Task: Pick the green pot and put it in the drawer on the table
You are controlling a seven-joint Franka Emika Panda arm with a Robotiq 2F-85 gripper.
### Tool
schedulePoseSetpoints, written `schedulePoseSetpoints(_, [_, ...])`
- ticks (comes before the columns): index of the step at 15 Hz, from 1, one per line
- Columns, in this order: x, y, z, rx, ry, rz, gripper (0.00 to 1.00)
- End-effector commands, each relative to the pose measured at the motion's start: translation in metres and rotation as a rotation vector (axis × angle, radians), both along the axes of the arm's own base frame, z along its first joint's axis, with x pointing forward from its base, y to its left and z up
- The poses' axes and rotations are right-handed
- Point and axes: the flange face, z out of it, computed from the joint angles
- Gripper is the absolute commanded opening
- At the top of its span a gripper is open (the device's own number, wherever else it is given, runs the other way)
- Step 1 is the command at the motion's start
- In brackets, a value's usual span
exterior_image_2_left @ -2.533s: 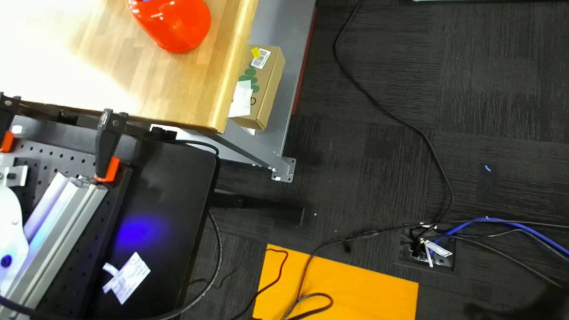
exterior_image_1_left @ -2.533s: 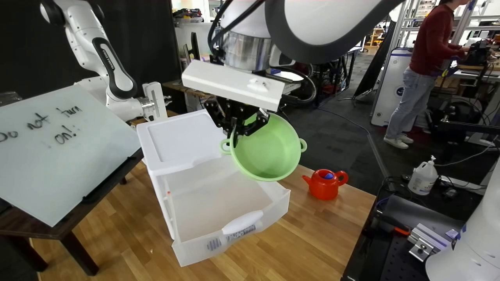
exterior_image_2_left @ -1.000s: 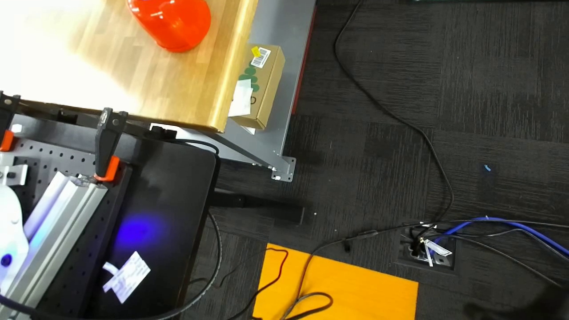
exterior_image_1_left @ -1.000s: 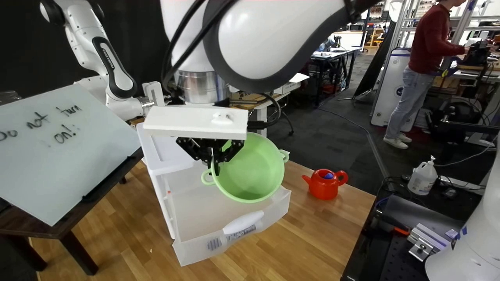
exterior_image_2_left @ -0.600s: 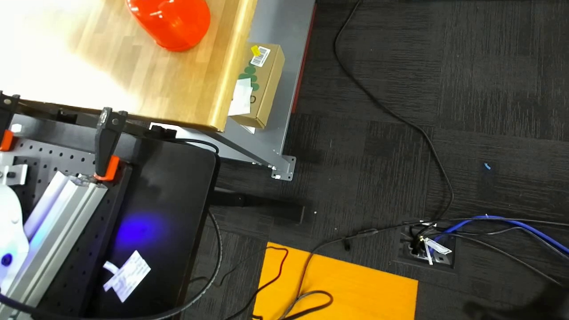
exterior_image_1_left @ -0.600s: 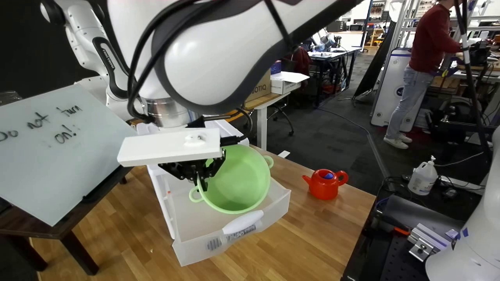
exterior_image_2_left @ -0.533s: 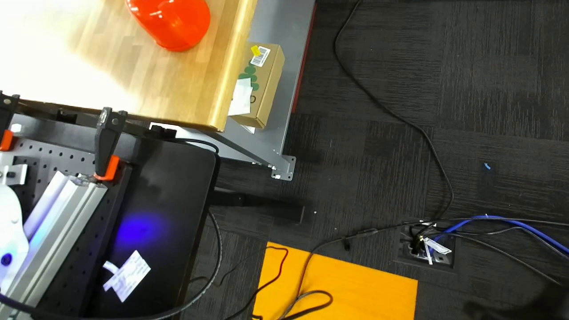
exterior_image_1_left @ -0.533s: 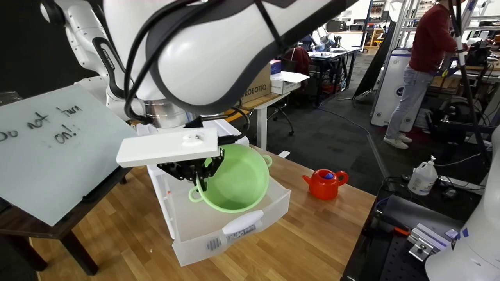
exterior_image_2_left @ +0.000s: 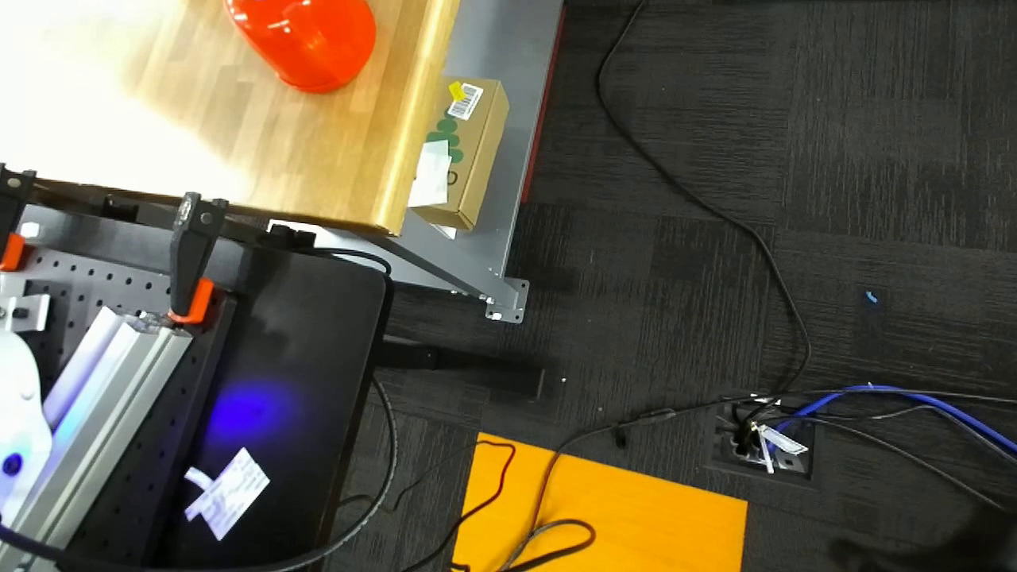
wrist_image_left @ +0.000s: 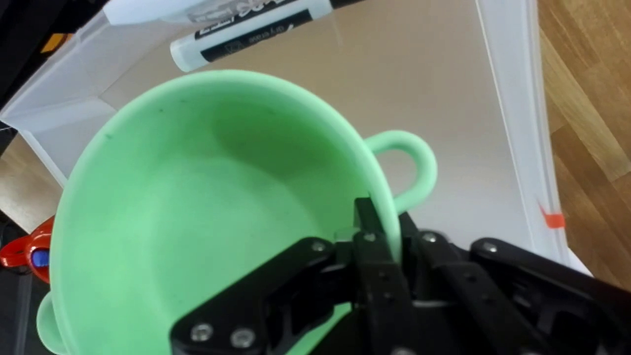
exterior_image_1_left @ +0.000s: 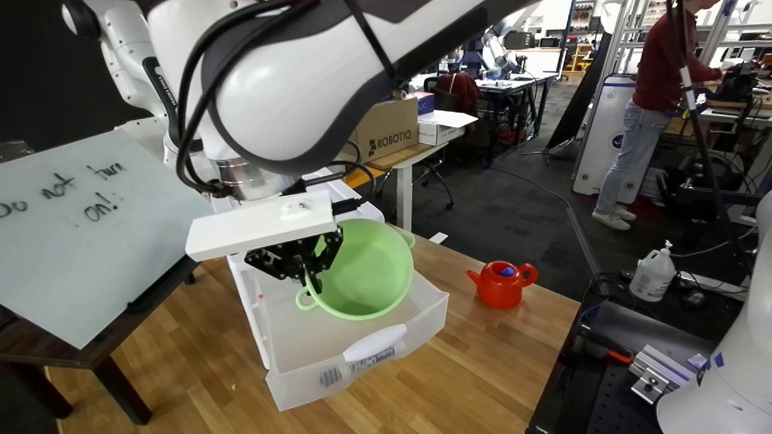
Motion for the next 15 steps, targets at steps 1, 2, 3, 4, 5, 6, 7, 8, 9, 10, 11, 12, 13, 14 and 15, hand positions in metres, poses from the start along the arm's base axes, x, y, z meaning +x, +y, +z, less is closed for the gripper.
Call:
schedulePoseSetpoints(1, [0.005, 0.000, 0.001, -0.008, 0.042, 0.032, 0.02])
schedulePoseSetpoints(2, [0.006, 0.000, 0.000, -0.008, 0.044, 0.036, 0.02])
schedulePoseSetpoints(3, [0.006, 0.000, -0.001, -0.009, 0.046, 0.040, 0.02])
schedulePoseSetpoints(4, [0.006, 0.000, -0.001, -0.009, 0.047, 0.042, 0.02])
schedulePoseSetpoints(5, [0.006, 0.000, -0.001, -0.009, 0.048, 0.044, 0.02])
schedulePoseSetpoints(6, [0.006, 0.001, -0.001, -0.010, 0.049, 0.048, 0.02])
schedulePoseSetpoints(7, [0.006, 0.001, -0.002, -0.011, 0.051, 0.050, 0.02])
schedulePoseSetpoints(8, [0.006, 0.002, -0.003, -0.012, 0.055, 0.054, 0.02])
schedulePoseSetpoints(9, [0.006, 0.003, -0.004, -0.014, 0.060, 0.059, 0.02])
schedulePoseSetpoints(10, [0.006, 0.004, -0.005, -0.017, 0.065, 0.061, 0.02])
schedulePoseSetpoints(11, [0.006, 0.005, -0.008, -0.022, 0.070, 0.062, 0.02])
schedulePoseSetpoints(12, [0.006, 0.007, -0.009, -0.024, 0.075, 0.063, 0.13])
schedulePoseSetpoints(13, [0.006, 0.008, -0.011, -0.026, 0.077, 0.061, 0.35])
schedulePoseSetpoints(14, [0.007, 0.010, -0.013, -0.026, 0.081, 0.062, 0.37])
schedulePoseSetpoints(15, [0.007, 0.011, -0.015, -0.026, 0.084, 0.062, 0.39])
